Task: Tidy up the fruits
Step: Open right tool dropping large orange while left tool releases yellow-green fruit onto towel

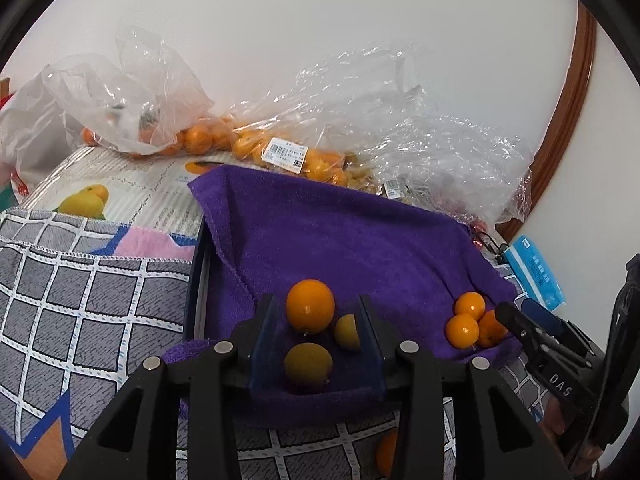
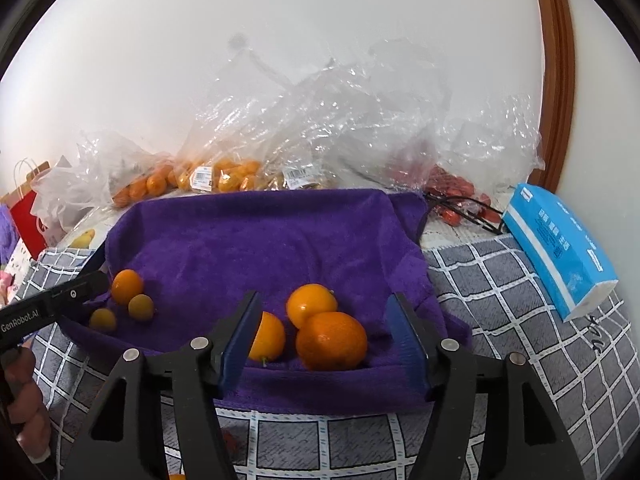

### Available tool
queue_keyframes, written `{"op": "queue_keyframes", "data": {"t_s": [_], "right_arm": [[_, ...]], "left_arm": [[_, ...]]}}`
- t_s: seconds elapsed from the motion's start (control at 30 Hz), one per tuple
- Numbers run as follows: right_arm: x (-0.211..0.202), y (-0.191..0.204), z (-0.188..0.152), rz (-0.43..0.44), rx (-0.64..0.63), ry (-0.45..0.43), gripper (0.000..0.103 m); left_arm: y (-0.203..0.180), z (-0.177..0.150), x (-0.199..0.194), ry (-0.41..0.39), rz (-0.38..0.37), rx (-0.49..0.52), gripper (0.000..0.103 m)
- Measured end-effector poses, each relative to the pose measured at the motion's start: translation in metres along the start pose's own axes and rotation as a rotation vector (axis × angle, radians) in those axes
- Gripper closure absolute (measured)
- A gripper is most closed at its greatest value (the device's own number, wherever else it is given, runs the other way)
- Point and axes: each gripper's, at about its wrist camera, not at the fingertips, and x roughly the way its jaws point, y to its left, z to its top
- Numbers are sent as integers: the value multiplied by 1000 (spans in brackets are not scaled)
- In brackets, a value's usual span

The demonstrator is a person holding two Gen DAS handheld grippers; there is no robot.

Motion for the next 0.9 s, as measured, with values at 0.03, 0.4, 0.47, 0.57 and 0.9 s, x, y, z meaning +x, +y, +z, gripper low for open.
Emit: {"op": "queue_keyframes", "data": {"t_s": [0.03, 0.4, 0.47, 0.57, 0.9], "right_arm": [[0, 1, 0, -7, -5, -1, 39], [-11, -1, 0, -4, 7, -58, 39], [-12, 2, 0, 3, 0, -62, 39], [-12, 5, 0, 9, -9, -54, 39], [-16, 12, -1, 22, -20, -55, 39]], "left_arm": [[0, 0, -1, -4, -2, 1, 65], [0, 1, -10, -77, 19, -11, 65], [0, 2, -10, -83, 12, -14, 65], [-1, 1, -12, -96, 20, -10, 65], [5, 4, -14, -91, 31, -30, 65]]}}
